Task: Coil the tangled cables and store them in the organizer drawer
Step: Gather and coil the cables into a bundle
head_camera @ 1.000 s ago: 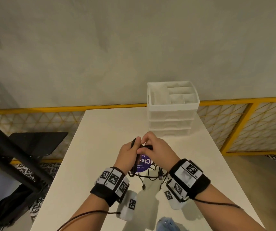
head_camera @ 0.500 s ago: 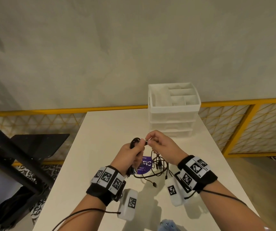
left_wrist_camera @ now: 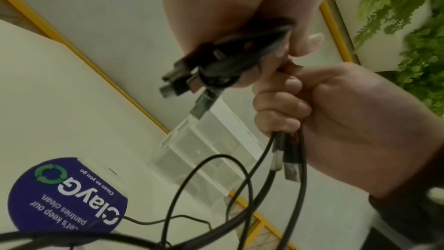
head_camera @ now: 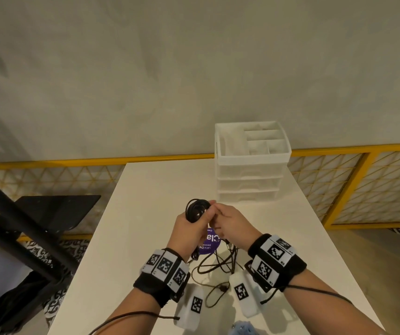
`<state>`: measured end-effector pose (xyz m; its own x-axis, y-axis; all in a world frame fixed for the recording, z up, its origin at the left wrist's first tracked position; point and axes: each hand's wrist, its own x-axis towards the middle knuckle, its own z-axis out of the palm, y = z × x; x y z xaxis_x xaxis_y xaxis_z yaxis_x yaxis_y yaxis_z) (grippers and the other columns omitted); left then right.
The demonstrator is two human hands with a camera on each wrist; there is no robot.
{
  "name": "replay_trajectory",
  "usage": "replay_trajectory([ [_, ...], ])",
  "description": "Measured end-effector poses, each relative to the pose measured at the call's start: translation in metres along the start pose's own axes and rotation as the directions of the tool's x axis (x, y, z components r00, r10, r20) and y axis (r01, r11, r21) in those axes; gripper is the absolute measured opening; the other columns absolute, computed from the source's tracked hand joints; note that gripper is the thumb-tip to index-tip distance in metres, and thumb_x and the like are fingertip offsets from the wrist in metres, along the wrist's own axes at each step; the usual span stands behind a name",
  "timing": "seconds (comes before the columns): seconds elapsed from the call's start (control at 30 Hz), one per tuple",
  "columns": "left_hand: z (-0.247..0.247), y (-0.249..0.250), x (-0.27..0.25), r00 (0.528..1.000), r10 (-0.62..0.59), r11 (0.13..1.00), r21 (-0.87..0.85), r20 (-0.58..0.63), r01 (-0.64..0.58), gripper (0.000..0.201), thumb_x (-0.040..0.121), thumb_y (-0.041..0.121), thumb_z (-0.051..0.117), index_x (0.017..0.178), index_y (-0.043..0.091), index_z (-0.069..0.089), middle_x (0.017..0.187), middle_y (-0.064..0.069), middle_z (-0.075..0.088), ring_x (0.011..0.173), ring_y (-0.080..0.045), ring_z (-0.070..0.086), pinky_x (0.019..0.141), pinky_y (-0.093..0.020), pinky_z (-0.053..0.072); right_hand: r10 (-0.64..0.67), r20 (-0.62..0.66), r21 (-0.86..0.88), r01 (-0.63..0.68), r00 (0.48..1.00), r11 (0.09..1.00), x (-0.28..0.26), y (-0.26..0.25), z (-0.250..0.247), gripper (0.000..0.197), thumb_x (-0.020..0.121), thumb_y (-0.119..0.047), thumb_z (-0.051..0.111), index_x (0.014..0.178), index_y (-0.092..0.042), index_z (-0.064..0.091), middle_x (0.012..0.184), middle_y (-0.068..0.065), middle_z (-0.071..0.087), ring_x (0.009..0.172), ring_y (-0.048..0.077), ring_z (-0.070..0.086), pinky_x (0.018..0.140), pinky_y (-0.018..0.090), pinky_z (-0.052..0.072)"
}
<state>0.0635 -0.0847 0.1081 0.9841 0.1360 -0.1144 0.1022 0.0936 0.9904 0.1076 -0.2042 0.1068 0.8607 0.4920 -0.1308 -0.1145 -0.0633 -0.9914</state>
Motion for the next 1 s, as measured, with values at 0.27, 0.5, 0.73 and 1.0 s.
replay_trajectory([
  [0.27, 0.003, 0.004, 0.0, 0.975, 0.041, 0.997, -0.059, -0.218, -0.055, 0.025, 0.089, 0.028, 0.056, 0.071, 0.022, 0.072, 0.051, -0.004, 0.047, 0.044, -0.014, 0.04, 0.043, -0.024, 0.034, 0.062, 0.071, -0.073, -0.057, 0.996, 0.996, -0.006, -0.003, 0.01, 0.038, 0.098, -0.032, 0.035, 0.067, -0.013, 0.048, 0.055, 0.001, 0.038, 0.043, 0.008, 0.032, 0.043, 0.02, 0.028],
  [0.5, 0.001, 0.014, 0.004, 0.965, 0.087, 0.995, -0.026, -0.248, -0.097, 0.034, 0.094, 0.029, 0.047, 0.064, 0.021, 0.061, 0.054, 0.001, 0.041, 0.05, -0.016, 0.037, 0.049, -0.028, 0.034, 0.003, 0.131, -0.104, 0.011, 0.991, 0.994, -0.014, 0.008, 0.016, 0.038, 0.099, -0.031, 0.032, 0.067, -0.016, 0.046, 0.055, 0.001, 0.039, 0.042, 0.012, 0.041, 0.049, 0.022, 0.038],
  [0.73, 0.004, 0.024, 0.008, 0.991, 0.037, 0.908, -0.409, -0.131, -0.088, 0.034, 0.099, 0.029, 0.038, 0.072, 0.011, 0.051, 0.058, -0.001, 0.059, 0.069, -0.022, 0.066, 0.073, -0.033, 0.055, -0.078, 0.107, -0.153, 0.094, 0.991, 0.984, -0.011, 0.024, 0.008, 0.035, 0.096, -0.036, 0.039, 0.075, -0.01, 0.049, 0.056, 0.002, 0.05, 0.046, 0.013, 0.047, 0.053, 0.023, 0.042],
  [1.0, -0.006, 0.037, 0.013, 0.994, 0.044, 0.864, -0.495, -0.1, -0.088, 0.038, 0.097, 0.042, 0.036, 0.071, 0.016, 0.046, 0.047, 0.005, 0.032, 0.037, -0.011, 0.033, 0.042, -0.023, 0.032, -0.042, 0.144, -0.209, 0.072, 0.989, 0.975, -0.007, 0.041, 0.003, 0.034, 0.092, -0.045, 0.043, 0.077, -0.017, 0.054, 0.054, -0.001, 0.055, 0.052, 0.012, 0.052, 0.065, 0.026, 0.043],
])
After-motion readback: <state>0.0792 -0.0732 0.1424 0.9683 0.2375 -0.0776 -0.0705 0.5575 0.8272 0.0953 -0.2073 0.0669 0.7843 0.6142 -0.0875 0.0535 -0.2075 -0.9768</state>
